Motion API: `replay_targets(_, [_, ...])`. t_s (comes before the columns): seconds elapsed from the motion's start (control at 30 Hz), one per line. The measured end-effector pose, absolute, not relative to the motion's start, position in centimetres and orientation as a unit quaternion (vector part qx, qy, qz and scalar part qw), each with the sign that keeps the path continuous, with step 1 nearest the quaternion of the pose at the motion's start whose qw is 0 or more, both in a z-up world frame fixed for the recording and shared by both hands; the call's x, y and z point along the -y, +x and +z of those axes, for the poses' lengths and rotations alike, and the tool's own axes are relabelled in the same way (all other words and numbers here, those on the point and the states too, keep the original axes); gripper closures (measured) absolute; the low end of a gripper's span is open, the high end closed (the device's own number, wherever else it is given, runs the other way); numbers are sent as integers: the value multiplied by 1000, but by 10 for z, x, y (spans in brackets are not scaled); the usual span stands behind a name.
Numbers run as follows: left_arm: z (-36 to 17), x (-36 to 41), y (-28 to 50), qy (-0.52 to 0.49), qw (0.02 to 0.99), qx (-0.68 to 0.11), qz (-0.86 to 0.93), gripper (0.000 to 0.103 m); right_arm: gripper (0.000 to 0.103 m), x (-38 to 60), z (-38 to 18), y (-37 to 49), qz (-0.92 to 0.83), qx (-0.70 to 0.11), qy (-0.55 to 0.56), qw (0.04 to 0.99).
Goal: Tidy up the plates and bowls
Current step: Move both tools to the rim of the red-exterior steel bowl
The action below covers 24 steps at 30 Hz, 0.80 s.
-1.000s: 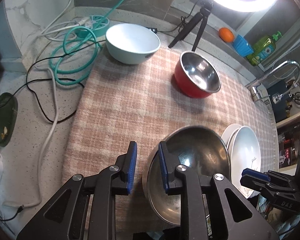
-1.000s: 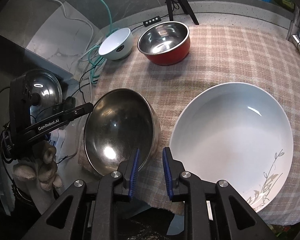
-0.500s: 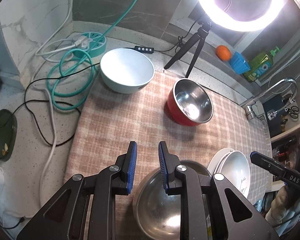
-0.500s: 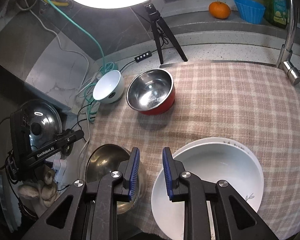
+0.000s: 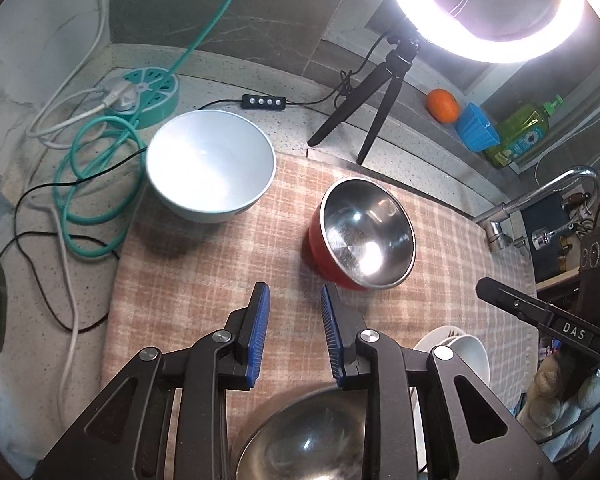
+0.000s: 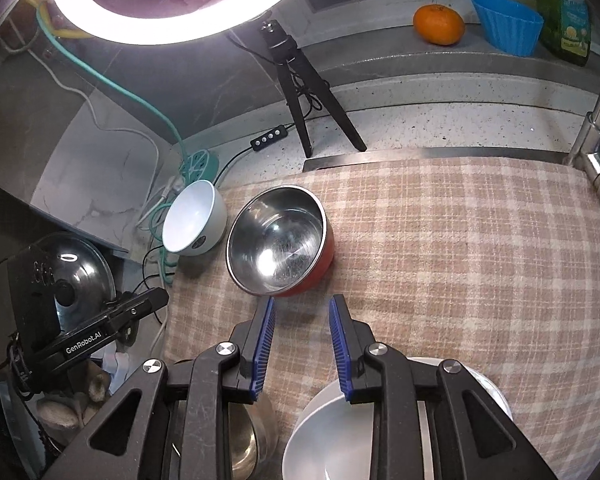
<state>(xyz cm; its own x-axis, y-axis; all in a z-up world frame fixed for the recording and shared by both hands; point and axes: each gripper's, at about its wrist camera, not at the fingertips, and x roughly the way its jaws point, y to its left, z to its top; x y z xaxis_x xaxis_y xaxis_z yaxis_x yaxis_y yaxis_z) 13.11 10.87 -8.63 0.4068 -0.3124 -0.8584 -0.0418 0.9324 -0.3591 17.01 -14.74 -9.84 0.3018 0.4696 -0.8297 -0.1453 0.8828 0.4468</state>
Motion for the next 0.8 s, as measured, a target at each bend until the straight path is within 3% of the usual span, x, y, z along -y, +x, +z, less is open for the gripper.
replay_targets(0.8, [-120,-101,199,-196,786,-578,-97,78,78,129,-146,241,173,-588,141,777])
